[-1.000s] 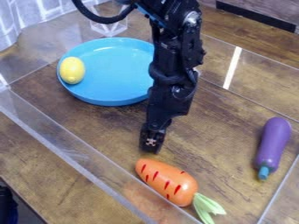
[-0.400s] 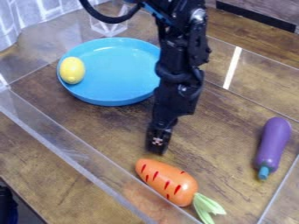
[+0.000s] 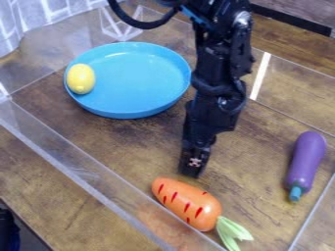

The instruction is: Move the carrot to the right side

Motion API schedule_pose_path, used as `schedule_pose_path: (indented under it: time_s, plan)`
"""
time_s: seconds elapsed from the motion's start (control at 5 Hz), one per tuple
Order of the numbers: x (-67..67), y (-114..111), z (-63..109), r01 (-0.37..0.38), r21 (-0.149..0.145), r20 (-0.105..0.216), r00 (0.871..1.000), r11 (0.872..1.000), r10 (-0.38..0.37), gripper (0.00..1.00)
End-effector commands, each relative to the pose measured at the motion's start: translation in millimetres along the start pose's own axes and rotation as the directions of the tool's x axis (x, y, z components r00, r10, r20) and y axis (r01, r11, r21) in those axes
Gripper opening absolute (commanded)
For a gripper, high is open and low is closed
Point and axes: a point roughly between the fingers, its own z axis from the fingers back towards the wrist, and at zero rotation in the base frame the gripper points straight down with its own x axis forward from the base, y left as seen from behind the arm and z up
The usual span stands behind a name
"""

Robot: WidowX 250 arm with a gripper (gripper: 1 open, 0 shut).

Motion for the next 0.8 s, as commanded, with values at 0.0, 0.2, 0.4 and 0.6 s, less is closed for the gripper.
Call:
schedule_pose_path:
  time_s: [0.0, 0.2, 0.4, 0.6]
  plan:
    - [3.2, -2.1, -0.7, -0.033, -0.018, 0.002, 0.999, 0.999, 0.033, 1.0]
    - [-2.0, 0.0, -1.6, -0.09, -0.034, 0.007, 0.996, 0.995, 0.091, 1.0]
    - [-5.7, 0.8, -1.8, -0.127, -0.048, 0.011, 0.992, 0.991, 0.127, 1.0]
    - [-9.3, 0.4, -1.5, -0.155, -0.06, 0.013, 0.988, 0.986, 0.156, 1.0]
